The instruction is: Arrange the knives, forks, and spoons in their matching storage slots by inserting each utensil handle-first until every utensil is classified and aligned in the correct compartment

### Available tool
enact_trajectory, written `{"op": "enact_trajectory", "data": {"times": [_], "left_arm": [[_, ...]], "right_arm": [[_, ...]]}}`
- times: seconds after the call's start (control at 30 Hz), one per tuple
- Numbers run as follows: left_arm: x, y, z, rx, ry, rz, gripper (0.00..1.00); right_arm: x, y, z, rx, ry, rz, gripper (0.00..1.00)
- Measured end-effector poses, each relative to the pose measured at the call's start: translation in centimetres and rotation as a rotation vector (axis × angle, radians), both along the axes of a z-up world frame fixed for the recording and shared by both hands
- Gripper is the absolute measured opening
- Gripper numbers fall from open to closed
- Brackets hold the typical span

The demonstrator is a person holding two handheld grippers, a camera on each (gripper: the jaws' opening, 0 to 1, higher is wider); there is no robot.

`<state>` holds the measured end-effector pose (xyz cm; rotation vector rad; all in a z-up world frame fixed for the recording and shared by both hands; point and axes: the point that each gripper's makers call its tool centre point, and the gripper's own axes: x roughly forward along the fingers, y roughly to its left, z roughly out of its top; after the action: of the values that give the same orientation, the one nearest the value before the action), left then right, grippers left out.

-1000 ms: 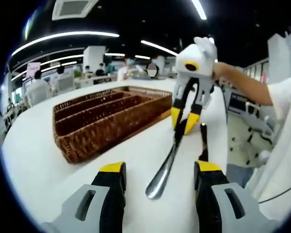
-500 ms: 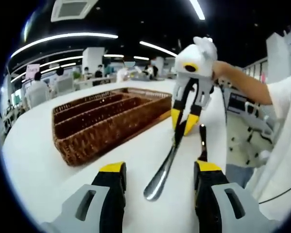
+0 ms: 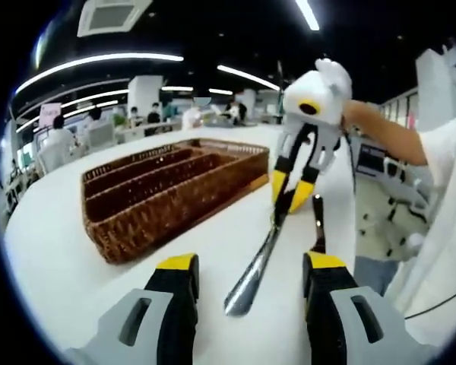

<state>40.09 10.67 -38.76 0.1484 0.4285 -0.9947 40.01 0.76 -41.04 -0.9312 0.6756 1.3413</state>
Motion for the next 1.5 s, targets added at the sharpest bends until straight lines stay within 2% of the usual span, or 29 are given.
{"op": "enact_trajectory", "data": {"times": [0.1, 0.17, 0.23, 0.27, 0.33, 0.37, 0.4, 0.5, 0.53, 0.63, 0.8, 1.03, 1.13, 1.33, 1.43, 1.5], "left_arm": [[0.2, -0.5, -0.6, 0.055, 0.023, -0.041, 0.55], [0.5, -0.8, -0.6, 0.059, 0.025, -0.051, 0.54], [0.5, -1.3, -0.8, 0.055, 0.074, -0.066, 0.50], [0.2, -1.6, -1.2, 0.054, 0.121, -0.087, 0.47], [0.4, -1.8, -1.7, 0.079, 0.144, -0.096, 0.44], [0.7, -2.1, -1.4, 0.093, 0.103, -0.124, 0.44], [0.4, -2.1, -1.6, 0.112, 0.131, -0.127, 0.43], [0.6, -2.4, -1.4, 0.144, 0.169, -0.143, 0.39], [0.5, -2.3, -1.4, 0.177, 0.175, -0.162, 0.36], [-0.1, -2.2, -1.6, 0.258, 0.151, -0.202, 0.31], [-0.8, -3.0, -1.6, 0.292, 0.189, -0.224, 0.28], [-1.1, -3.9, -1.8, 0.374, 0.186, -0.276, 0.21], [-1.4, -4.3, -1.9, 0.404, 0.230, -0.296, 0.16], [-0.8, -4.8, -2.0, 0.491, 0.255, -0.327, 0.09], [-0.5, -4.9, -2.1, 0.512, 0.263, -0.336, 0.08], [-0.8, -4.8, -2.2, 0.532, 0.248, -0.349, 0.08]], "right_arm": [[-0.2, 0.0, 0.0, 0.004, -0.026, 0.001, 0.13], [-0.3, 0.0, 0.0, 0.007, -0.050, 0.004, 0.13], [0.0, 0.0, 0.1, 0.009, -0.069, 0.005, 0.13], [0.3, 0.0, 0.1, 0.010, -0.075, 0.004, 0.13], [0.5, 0.0, 0.1, 0.010, -0.085, 0.006, 0.13], [0.7, 0.0, 0.1, 0.010, -0.095, 0.004, 0.13], [0.7, 0.0, 0.1, 0.010, -0.098, 0.004, 0.13], [0.3, 0.3, 0.1, 0.007, -0.114, 0.003, 0.13], [0.4, 0.3, 0.1, 0.006, -0.117, 0.002, 0.13], [0.3, 0.4, 0.1, 0.003, -0.126, 0.002, 0.13], [0.6, 0.2, 0.3, 0.009, -0.133, -0.004, 0.13], [0.9, 0.1, 0.3, 0.010, -0.156, -0.004, 0.13], [1.1, 0.1, 0.4, 0.010, -0.165, -0.005, 0.13], [1.0, 0.0, 0.4, 0.008, -0.170, -0.006, 0.13], [0.9, 0.0, 0.5, 0.008, -0.172, -0.007, 0.13], [0.9, 0.0, 0.5, 0.009, -0.174, -0.007, 0.13]]}}
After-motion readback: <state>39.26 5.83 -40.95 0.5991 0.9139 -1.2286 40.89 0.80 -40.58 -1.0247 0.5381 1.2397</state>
